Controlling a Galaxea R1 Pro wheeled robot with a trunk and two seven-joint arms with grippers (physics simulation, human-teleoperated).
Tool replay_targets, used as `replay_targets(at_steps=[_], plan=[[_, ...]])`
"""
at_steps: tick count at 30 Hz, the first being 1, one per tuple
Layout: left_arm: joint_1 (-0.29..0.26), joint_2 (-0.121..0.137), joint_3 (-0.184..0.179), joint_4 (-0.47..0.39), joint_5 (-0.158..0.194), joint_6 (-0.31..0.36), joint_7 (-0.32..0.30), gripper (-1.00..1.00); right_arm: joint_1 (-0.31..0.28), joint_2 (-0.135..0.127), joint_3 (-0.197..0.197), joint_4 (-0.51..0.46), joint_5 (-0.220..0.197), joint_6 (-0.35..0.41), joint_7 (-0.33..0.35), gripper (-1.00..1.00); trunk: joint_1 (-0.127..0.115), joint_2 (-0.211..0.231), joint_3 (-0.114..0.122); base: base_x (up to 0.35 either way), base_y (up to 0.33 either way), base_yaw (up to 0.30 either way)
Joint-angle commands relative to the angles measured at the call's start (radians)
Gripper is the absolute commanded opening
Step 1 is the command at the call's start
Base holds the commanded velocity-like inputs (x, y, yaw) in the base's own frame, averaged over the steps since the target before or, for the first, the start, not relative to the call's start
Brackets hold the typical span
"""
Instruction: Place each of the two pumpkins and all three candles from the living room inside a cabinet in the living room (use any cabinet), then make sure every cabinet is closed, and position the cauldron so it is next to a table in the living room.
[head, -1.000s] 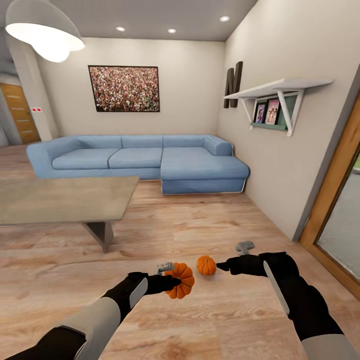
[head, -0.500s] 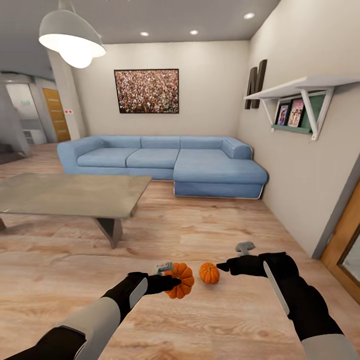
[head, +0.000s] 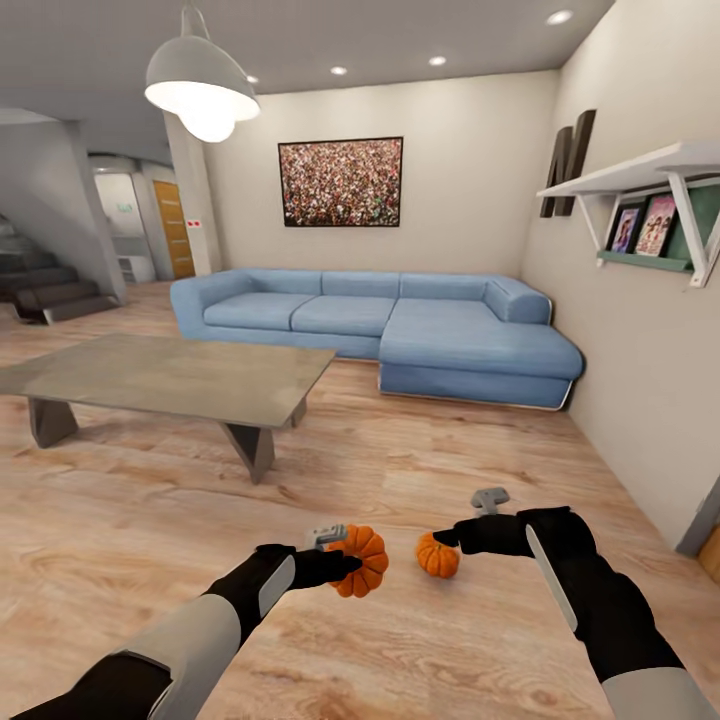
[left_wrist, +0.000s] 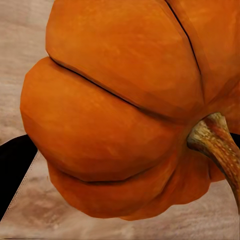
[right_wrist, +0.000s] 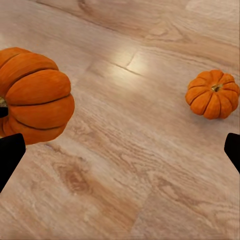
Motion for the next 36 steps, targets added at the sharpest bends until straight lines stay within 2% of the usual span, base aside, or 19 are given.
replay_targets(at_steps=[1,12,21,33,36], plan=[[-0.001,0.000,-0.005,-0.001,0.010,0.005,0.003,-1.00,0.000,-0.001,0.001,-0.001,0.002,0.004,0.003,1.00,0.000,0.000,-0.002,0.000,-0.008,0.256],[-0.001,0.000,-0.005,-0.001,0.011,0.005,0.002,-1.00,0.000,0.000,-0.003,0.029,0.002,0.004,-0.004,1.00,0.000,0.000,-0.011,0.023,-0.001,0.143],[-0.001,-0.001,-0.005,-0.003,0.011,0.005,-0.005,-1.00,0.000,0.000,-0.005,0.063,-0.002,0.001,-0.103,1.00,0.000,0.000,-0.011,0.024,0.000,0.003],[-0.001,0.000,-0.002,-0.017,0.014,0.006,-0.011,-1.00,0.000,-0.001,-0.005,0.070,-0.006,0.003,-0.108,1.00,0.000,0.000,-0.011,0.000,0.000,0.000],[-0.001,0.003,-0.001,-0.068,0.014,0.013,-0.016,-1.00,-0.002,-0.002,-0.007,0.125,-0.006,0.005,-0.109,1.00,0.000,0.000,-0.011,0.000,0.000,0.000]])
